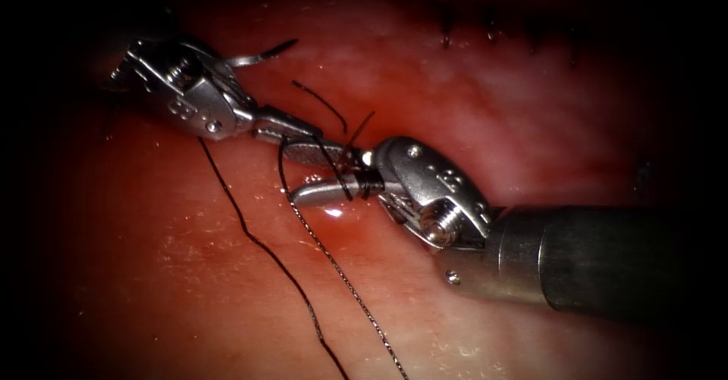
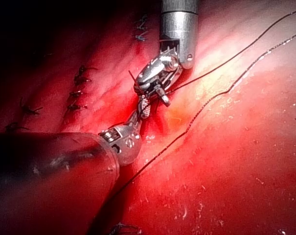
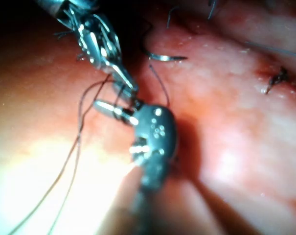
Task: Wound Closure
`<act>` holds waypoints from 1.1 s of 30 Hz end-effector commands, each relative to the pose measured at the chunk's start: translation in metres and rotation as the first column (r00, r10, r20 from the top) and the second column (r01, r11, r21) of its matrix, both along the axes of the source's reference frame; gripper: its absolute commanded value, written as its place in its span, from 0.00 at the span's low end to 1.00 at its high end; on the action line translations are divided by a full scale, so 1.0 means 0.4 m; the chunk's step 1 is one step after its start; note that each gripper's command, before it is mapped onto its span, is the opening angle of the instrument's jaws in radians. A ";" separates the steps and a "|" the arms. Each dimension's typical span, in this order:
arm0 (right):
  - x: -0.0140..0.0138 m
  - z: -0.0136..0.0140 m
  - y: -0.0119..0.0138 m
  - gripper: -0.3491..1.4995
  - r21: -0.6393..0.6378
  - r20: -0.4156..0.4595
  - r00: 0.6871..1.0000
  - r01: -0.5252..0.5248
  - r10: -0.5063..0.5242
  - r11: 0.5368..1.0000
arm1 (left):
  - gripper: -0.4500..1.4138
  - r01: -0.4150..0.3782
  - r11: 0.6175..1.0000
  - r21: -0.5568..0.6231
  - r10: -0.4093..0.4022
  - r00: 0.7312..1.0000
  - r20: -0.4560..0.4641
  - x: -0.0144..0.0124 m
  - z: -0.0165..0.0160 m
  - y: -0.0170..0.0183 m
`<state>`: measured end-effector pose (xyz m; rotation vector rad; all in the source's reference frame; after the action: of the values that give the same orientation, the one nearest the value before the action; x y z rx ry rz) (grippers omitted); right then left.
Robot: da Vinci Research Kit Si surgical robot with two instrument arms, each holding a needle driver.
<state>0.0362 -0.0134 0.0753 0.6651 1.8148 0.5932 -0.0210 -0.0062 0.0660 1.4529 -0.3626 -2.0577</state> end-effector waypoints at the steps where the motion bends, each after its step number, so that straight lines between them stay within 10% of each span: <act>1: 0.0023 0.0014 0.0002 0.38 0.010 -0.003 1.000 -0.019 0.019 1.000 | 0.00 0.005 1.000 0.001 -0.005 1.000 -0.004 -0.0019 0.0012 -0.0002; 33: -0.0023 0.0016 0.0028 0.36 0.088 -0.027 0.994 -0.101 0.104 0.991 | 0.00 0.198 0.980 -0.035 -0.198 0.980 -0.001 0.0065 -0.0009 -0.0024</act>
<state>0.0345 -0.0122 0.0756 0.6402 1.8683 0.7391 -0.0177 -0.0072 0.0652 1.4361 -0.5628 -2.2055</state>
